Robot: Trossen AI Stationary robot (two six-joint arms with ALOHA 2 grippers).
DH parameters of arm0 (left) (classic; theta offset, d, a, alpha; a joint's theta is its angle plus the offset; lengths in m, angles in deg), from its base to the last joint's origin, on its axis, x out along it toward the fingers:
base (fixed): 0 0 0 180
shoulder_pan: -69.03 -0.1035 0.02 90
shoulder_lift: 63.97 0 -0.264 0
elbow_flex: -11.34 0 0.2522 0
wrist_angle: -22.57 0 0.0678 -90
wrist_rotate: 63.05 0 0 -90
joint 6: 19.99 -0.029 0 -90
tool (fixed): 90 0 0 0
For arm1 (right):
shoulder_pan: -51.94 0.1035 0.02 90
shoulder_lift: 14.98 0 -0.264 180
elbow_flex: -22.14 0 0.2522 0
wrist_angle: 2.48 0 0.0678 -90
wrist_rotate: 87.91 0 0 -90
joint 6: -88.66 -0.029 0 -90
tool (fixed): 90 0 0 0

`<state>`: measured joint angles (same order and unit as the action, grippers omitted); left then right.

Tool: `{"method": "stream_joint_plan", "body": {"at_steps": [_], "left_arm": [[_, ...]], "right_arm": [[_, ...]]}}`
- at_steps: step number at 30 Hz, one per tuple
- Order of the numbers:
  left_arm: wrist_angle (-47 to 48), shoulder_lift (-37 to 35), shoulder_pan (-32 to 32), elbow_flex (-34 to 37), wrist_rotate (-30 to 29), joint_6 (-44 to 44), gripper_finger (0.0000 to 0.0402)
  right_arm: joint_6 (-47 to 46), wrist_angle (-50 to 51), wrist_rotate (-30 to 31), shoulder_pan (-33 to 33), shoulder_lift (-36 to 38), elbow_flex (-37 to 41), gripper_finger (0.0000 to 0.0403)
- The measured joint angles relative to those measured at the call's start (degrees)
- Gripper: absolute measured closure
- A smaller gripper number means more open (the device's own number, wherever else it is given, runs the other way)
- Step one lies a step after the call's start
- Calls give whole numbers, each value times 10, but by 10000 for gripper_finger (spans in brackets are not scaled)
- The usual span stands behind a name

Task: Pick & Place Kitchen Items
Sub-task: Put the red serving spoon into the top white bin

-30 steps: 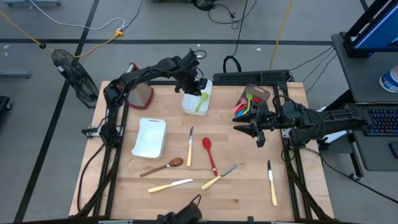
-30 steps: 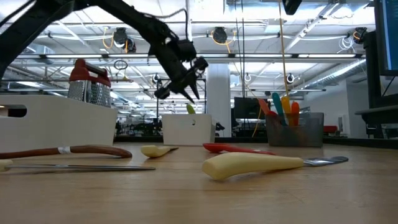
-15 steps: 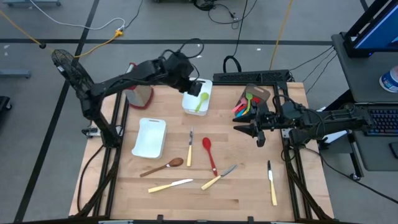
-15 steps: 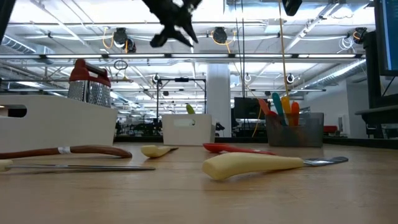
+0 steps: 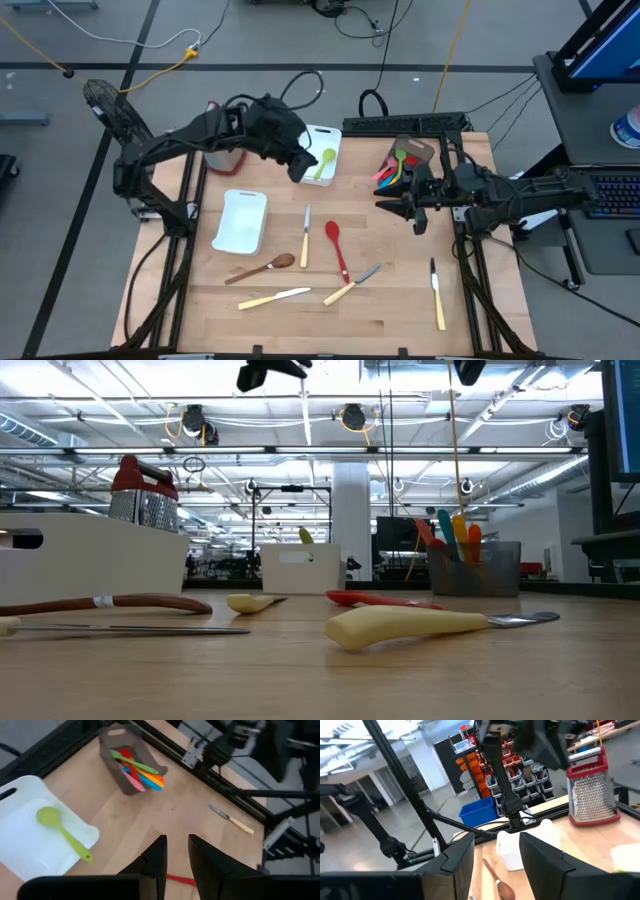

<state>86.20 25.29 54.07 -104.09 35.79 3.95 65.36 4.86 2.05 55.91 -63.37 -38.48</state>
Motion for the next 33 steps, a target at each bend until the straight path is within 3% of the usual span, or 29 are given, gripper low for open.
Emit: {"method": "stream_joint_plan", "body": {"at_steps": [3,8,12,16,20,28,33], "left_arm": [[-5,-3,15,0,0,-8,320],[-2,-20,41,0,1,-40,321],[0,-60,65,15,0,-60,321],[-4,-133,90,62,-29,-56,321],[-14,-225,117,142,-70,-39,321],[-111,-404,165,326,-74,-18,321],[-141,-483,182,404,-73,-45,321]], "right_arm": [[-16,-19,0,7,-14,0,250],[4,-160,-1,36,-74,0,250],[18,-253,2,50,-138,-3,250],[23,-258,27,58,-200,-41,250],[42,-217,30,62,-262,-111,250],[60,69,46,62,-374,-300,250],[23,188,53,62,-434,-365,250]]}}
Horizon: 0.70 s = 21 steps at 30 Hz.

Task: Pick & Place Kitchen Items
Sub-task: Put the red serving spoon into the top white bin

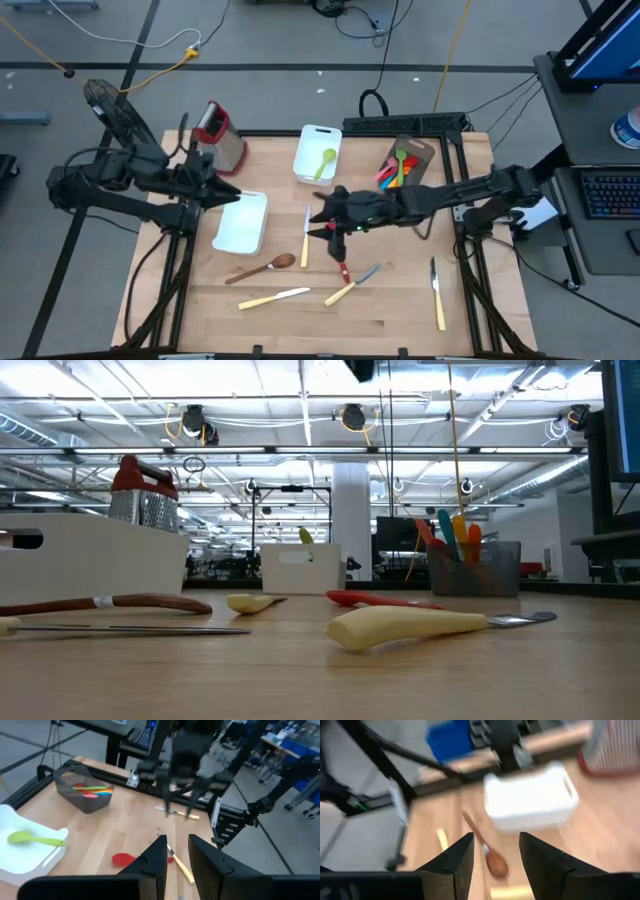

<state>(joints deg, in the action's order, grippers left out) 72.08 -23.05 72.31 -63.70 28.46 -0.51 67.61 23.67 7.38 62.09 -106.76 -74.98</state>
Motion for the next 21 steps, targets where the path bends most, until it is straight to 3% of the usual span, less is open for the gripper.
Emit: {"method": "stream_joint_plan", "body": {"at_steps": [9,21], "left_arm": [[0,-73,2,45,-1,1,321],[6,-68,2,46,-1,-13,321]], "right_arm": [[-130,146,3,0,-81,-15,250],[-312,226,-149,-12,-165,-15,250]]}}
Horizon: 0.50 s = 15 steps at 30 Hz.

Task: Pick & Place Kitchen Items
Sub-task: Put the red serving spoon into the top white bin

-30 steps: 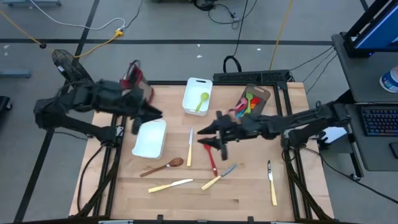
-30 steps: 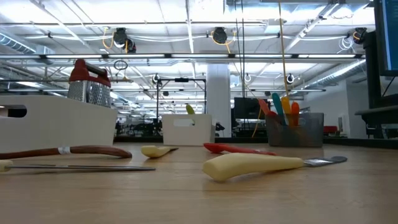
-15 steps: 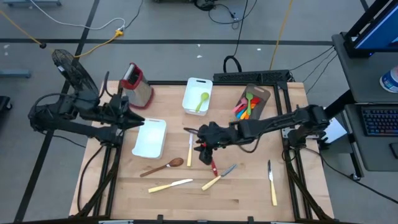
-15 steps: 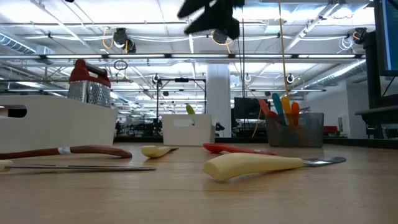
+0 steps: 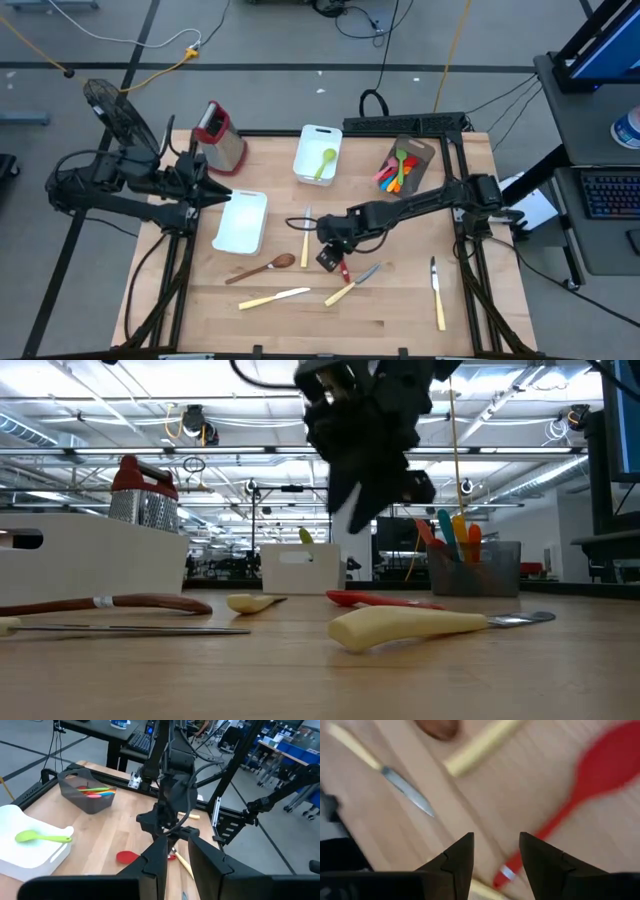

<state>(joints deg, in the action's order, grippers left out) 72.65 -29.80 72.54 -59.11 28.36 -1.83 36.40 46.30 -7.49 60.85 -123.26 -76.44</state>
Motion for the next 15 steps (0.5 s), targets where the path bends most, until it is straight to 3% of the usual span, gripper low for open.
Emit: {"method": "stream_joint_plan", "body": {"at_steps": [15], "left_arm": [[2,0,0,0,0,1,321]], "right_arm": [[-91,27,-8,-6,-6,0,250]]}}
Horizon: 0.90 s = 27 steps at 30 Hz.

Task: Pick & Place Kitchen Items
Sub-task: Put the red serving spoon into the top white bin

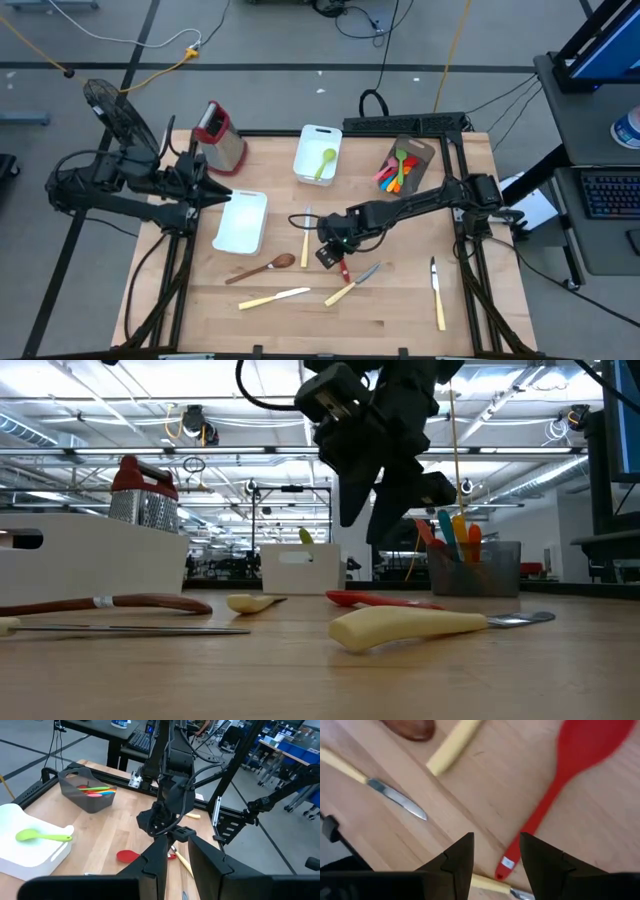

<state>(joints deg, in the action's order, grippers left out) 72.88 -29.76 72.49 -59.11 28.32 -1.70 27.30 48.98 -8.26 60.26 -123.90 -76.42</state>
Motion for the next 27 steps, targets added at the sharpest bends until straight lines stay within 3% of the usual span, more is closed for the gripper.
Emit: {"method": "stream_joint_plan", "body": {"at_steps": [14,27], "left_arm": [[0,0,0,0,-1,-1,321],[0,0,0,0,-15,0,321]], "right_arm": [[-55,28,28,4,0,24,250],[-56,-24,28,1,0,55,250]]}}
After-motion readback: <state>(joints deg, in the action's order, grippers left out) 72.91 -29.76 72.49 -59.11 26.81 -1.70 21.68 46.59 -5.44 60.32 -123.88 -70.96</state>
